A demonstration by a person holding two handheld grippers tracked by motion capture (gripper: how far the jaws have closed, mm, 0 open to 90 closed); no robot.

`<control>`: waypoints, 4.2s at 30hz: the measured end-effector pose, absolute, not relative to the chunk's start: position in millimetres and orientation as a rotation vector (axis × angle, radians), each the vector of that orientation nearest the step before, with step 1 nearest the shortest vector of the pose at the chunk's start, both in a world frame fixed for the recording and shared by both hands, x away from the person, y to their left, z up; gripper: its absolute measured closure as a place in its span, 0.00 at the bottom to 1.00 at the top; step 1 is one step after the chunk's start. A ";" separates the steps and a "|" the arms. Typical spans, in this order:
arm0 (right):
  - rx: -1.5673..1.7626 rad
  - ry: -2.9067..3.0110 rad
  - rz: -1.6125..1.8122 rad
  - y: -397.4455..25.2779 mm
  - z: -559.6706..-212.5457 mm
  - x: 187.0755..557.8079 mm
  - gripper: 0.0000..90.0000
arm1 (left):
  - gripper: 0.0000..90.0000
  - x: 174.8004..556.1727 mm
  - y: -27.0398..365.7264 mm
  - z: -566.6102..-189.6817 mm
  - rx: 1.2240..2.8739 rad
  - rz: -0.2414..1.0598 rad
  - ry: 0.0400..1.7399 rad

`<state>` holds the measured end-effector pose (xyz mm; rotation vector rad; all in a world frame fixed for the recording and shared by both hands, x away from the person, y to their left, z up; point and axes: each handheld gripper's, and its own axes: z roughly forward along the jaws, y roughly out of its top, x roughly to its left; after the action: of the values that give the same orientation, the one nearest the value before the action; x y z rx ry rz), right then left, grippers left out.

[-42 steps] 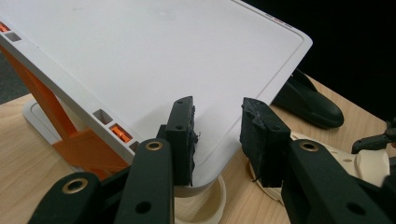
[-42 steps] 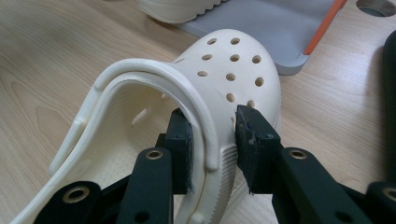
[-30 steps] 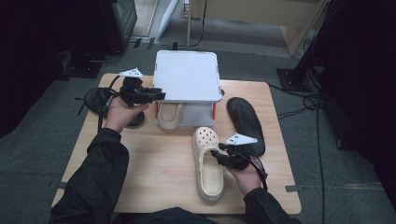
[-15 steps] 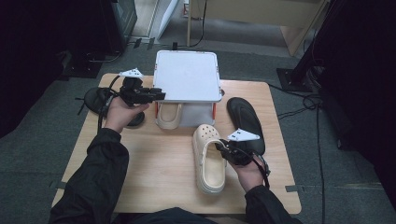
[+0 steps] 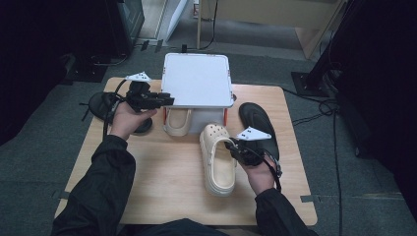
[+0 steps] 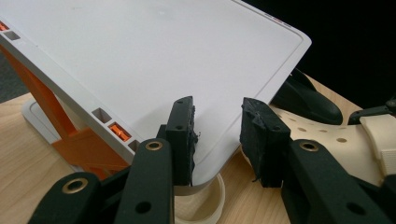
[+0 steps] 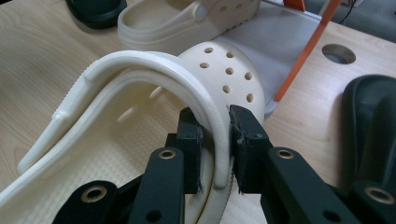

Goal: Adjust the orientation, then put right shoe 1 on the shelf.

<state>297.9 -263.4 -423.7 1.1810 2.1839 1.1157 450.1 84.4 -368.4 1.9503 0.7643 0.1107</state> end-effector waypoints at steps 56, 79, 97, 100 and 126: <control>1.202 2.254 1.205 -246.4 -430.0 346.0 0.52 | 0.73 446.9 85.3 -368.7 1.951 0.121 0.762; 1.180 2.376 1.269 -253.9 -446.7 273.9 0.62 | 0.73 452.2 87.0 -366.4 1.964 0.115 0.772; 1.150 2.388 1.233 -241.4 -460.3 240.7 0.64 | 0.74 454.1 87.2 -367.5 1.956 0.111 0.771; 1.235 2.322 1.211 -249.3 -461.2 252.8 0.59 | 0.74 454.2 86.5 -367.8 1.952 0.111 0.771; 1.330 2.276 1.162 -240.1 -474.7 307.4 0.55 | 0.74 454.4 85.3 -368.6 1.947 0.108 0.773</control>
<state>307.4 -240.1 -474.7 1.3296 2.2764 1.1618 454.4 85.3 -368.6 1.9468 0.7728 0.1081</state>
